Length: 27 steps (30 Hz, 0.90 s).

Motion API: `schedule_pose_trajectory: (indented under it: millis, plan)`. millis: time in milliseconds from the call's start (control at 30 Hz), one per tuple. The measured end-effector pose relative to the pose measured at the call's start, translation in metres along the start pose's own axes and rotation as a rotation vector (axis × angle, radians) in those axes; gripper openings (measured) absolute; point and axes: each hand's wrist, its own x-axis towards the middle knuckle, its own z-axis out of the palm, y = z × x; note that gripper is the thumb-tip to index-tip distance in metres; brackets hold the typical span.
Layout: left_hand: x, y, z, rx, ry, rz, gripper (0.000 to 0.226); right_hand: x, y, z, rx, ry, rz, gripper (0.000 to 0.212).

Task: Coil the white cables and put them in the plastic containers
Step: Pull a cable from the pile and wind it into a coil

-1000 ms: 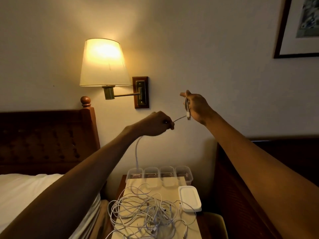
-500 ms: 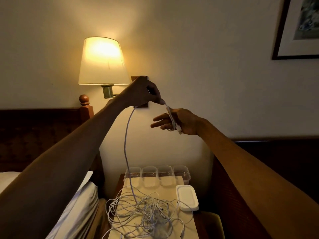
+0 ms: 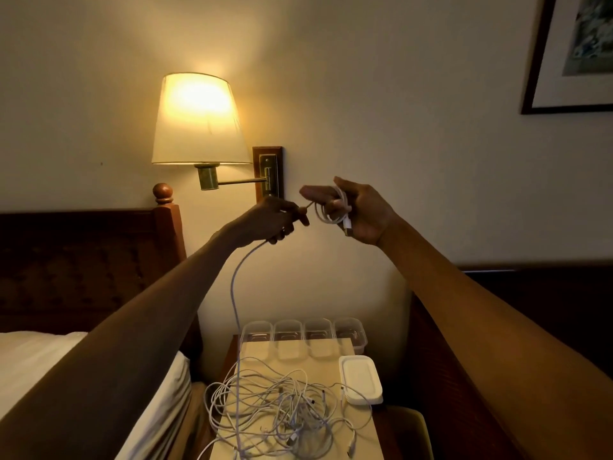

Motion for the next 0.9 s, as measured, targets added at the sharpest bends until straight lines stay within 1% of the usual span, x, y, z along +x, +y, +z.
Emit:
schedule_pose_trajectory:
  millis: [67, 167, 300, 433, 500, 567, 633, 733, 833, 900]
  plan:
    - [-0.003, -0.005, 0.008, -0.009, -0.065, -0.068, 0.021, 0.001, -0.006, 0.004, -0.027, 0.018, -0.063, 0.05]
    - [-0.01, -0.01, 0.019, 0.073, -0.166, -0.11, 0.025, 0.01, -0.013, -0.002, -0.04, 0.091, -0.113, 0.055]
    - [-0.012, -0.003, 0.027, 0.126, -0.192, -0.039, 0.026, 0.025, -0.008, -0.007, -0.239, 0.212, -0.094, 0.058]
    - [-0.004, 0.02, 0.033, 0.251, -0.271, -0.037, 0.025, 0.035, 0.009, -0.01, -0.387, 0.383, -0.11, 0.056]
    - [0.0, 0.032, 0.026, 0.346, -0.281, -0.026, 0.023, 0.036, 0.016, -0.015, -0.476, 0.414, -0.079, 0.056]
    - [0.002, 0.039, 0.011, 0.412, -0.253, 0.016, 0.021, 0.034, 0.022, -0.019, -0.572, 0.38, 0.006, 0.058]
    - [0.001, 0.043, -0.006, 0.42, -0.254, 0.067, 0.018, 0.03, 0.026, -0.02, -0.644, 0.316, 0.092, 0.057]
    - [0.002, 0.045, -0.018, 0.434, -0.261, 0.144, 0.012, 0.027, 0.032, -0.019, -0.727, 0.187, 0.241, 0.053]
    - [0.005, 0.045, -0.025, 0.407, -0.177, 0.204, 0.012, 0.022, 0.036, -0.013, -0.679, 0.056, 0.416, 0.059]
    - [0.006, 0.04, -0.031, 0.4, -0.087, 0.243, 0.018, 0.019, 0.036, -0.011, -0.585, -0.018, 0.444, 0.065]
